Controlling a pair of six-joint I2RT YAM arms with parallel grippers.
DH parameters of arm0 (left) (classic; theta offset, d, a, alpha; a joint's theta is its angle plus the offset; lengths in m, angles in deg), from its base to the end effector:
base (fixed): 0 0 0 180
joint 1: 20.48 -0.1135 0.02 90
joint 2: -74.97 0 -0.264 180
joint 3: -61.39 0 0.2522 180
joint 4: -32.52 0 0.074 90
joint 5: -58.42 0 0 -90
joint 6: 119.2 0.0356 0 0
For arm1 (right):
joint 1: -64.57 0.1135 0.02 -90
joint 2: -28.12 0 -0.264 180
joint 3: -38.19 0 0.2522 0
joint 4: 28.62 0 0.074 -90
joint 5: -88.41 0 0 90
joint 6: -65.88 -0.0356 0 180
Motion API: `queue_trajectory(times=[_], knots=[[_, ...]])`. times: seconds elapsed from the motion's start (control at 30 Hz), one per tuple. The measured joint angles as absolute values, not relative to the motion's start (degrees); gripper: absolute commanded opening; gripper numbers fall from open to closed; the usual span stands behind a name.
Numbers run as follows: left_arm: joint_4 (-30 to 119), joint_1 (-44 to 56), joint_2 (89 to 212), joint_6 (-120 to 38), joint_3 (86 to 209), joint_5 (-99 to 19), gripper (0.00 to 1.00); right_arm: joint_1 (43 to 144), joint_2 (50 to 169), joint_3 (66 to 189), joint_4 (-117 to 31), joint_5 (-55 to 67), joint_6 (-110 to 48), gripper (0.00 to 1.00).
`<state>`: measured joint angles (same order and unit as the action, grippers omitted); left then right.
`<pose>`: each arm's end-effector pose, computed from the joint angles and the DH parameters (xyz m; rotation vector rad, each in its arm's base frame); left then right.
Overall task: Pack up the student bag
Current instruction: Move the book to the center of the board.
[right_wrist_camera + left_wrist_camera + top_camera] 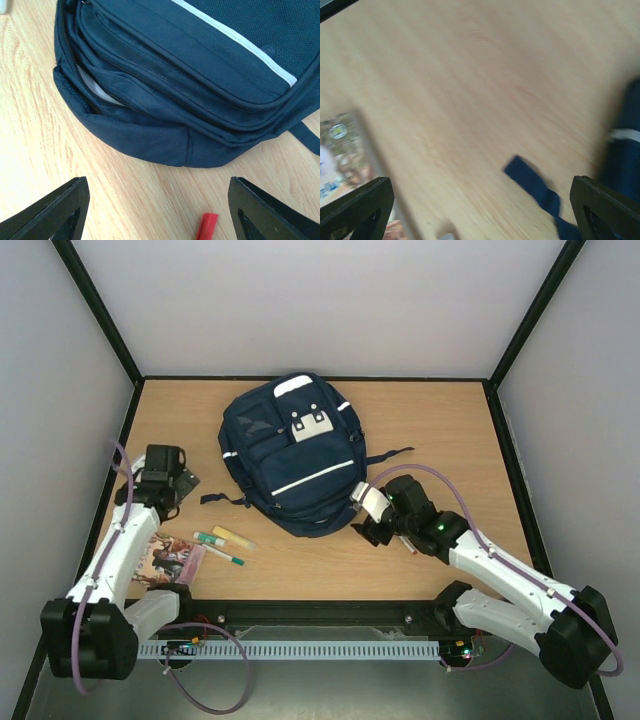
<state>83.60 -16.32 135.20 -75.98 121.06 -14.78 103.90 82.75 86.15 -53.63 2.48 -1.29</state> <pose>0.2084 -0.0048 0.2554 -0.9941 2.2067 -0.0393 0.1615 0.1356 0.2420 -1.1366 1.8038 0.2456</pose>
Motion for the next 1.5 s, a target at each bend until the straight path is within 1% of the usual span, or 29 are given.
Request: queue_trajectory(times=[0.1,0.2,0.43,0.63,0.97,1.13,1.23,1.4,1.5], knots=[[85.04,-22.72,134.96,-79.48,118.44,-14.91,1.00,103.90,83.01,86.13,-53.15,1.50,-1.68,0.77],[87.01,-27.11,134.50,-82.69,116.43,-14.65,0.99,103.88,83.06,86.06,-53.02,1.11,-1.70,0.78],[92.03,-31.99,134.26,-89.51,115.58,-11.59,0.99,103.88,83.84,85.89,-53.00,0.91,-1.68,0.79],[92.27,-37.02,134.24,-91.39,109.20,-13.18,0.99,103.88,84.39,85.86,-53.00,0.93,-1.66,0.79],[93.63,-37.54,134.45,-93.62,106.64,-16.73,0.99,103.88,85.40,85.84,-53.06,0.95,-1.64,0.79],[93.04,-37.56,137.62,-94.34,105.33,-17.27,0.99,103.88,85.55,85.84,-53.06,0.95,-1.64,0.80],[91.55,-37.56,139.79,-94.43,104.91,-17.40,0.98,103.88,85.88,85.84,-53.06,0.95,-1.64,0.80],[87.73,-37.56,144.09,-94.32,105.74,-16.97,0.92,103.88,86.20,85.84,-53.13,0.93,-1.64,0.80],[84.36,-37.56,147.66,-93.88,107.27,-16.27,0.91,103.88,86.23,85.84,-53.17,0.93,-1.64,0.80]])
